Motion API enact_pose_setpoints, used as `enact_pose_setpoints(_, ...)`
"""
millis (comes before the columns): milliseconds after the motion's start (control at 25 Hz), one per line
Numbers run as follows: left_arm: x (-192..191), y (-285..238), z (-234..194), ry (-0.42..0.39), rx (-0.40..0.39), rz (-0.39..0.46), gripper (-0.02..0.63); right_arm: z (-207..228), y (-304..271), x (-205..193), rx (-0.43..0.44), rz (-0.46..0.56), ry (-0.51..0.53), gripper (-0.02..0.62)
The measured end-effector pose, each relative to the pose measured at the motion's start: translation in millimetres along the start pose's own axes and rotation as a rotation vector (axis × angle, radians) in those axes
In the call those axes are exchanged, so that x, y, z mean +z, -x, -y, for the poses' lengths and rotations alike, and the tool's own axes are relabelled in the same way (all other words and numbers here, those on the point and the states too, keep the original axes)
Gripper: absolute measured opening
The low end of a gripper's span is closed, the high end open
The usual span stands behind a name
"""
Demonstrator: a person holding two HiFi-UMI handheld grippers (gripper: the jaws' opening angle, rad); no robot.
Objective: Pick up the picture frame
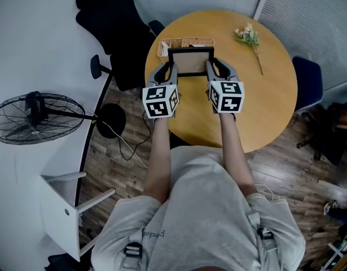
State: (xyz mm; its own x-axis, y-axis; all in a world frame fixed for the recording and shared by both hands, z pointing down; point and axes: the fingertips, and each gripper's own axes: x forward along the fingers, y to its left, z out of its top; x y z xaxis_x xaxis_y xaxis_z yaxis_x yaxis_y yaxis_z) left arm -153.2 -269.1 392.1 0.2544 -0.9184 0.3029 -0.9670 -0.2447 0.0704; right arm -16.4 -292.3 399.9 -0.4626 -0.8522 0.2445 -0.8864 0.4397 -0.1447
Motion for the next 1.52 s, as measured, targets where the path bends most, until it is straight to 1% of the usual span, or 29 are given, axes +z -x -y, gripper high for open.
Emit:
enact_pose_setpoints(440, 7.2, -3.5, -7.5, -0.01, 0.014, 0.012, 0.091, -3.9, -6.5, 5.4, 0.017, 0.017, 0.015, 0.08)
enact_pose_setpoints(720, 11.1, -5.0, -3.8, -0.025, 0.012, 0.021, 0.089, -0.8, -4.2, 7.3, 0.016, 0.026, 0.018, 0.081)
enact_pose_setpoints(1120, 10.3, -5.6, -5.4, -0.029, 0.002, 0.013, 0.089, -3.2, -2.7, 2.5, 0.035, 0.012, 0.035, 0.086)
enact_pose_setpoints(1520, 5.3, -7.9, -1.9, -0.027, 0.002, 0.002, 0.089, 0.9, -2.6, -2.9, 0.021, -0.01, 0.039, 0.087)
